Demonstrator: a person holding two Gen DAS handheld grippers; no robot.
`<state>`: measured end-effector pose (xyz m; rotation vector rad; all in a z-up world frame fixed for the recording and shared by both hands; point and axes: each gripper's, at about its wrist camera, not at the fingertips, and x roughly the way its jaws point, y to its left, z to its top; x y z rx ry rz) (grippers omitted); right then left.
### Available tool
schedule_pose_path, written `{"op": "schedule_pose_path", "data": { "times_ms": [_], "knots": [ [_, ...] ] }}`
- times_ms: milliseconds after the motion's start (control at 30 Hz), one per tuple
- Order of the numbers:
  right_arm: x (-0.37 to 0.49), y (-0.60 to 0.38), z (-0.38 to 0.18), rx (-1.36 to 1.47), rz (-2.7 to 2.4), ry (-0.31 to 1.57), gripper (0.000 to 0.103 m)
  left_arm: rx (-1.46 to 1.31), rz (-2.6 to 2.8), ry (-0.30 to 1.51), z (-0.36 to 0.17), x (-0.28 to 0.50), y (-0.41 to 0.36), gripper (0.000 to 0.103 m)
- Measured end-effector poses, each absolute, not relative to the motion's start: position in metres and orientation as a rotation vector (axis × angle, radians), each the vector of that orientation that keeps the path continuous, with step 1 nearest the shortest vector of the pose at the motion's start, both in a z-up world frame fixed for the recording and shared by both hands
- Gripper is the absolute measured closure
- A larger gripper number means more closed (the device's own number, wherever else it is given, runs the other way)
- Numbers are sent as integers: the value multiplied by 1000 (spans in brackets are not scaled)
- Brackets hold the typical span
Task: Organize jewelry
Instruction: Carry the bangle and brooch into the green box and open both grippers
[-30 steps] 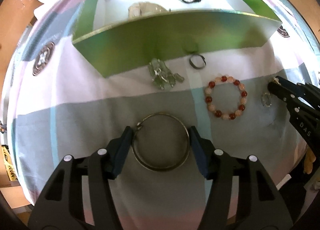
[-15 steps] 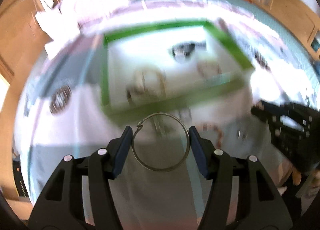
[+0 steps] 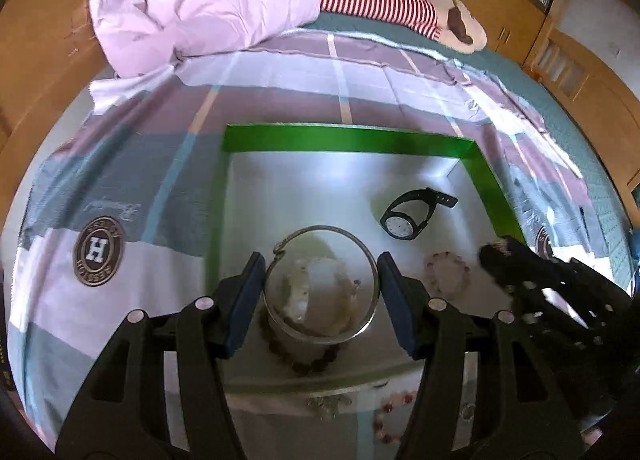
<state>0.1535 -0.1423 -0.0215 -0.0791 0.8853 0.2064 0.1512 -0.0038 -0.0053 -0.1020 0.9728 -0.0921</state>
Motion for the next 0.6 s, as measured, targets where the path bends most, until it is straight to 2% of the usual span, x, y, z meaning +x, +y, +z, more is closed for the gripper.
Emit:
{"op": "schedule_pose_path", "data": {
  "times_ms": [167, 200, 267, 333, 400, 600],
  "knots": [
    [156, -140, -40, -95, 198, 928, 80, -93, -73, 1003, -24, 160, -6, 45],
    [156, -141, -40, -93, 198, 930, 69, -95, -69, 1013, -27, 161, -6, 45],
    [149, -144, -35, -82, 188, 908, 53, -101, -63, 1030, -33, 162, -5, 45],
    [138, -147, -24, -72, 202, 871, 47, -113, -56, 1033, -33, 161, -3, 43],
    [126, -152, -13, -75, 214, 844, 40, -132, -51, 1009, -26, 157, -1, 30],
    [78, -180, 9, -55, 280, 804, 29, -131, -75, 950, 7, 127, -4, 21]
  ]
}}
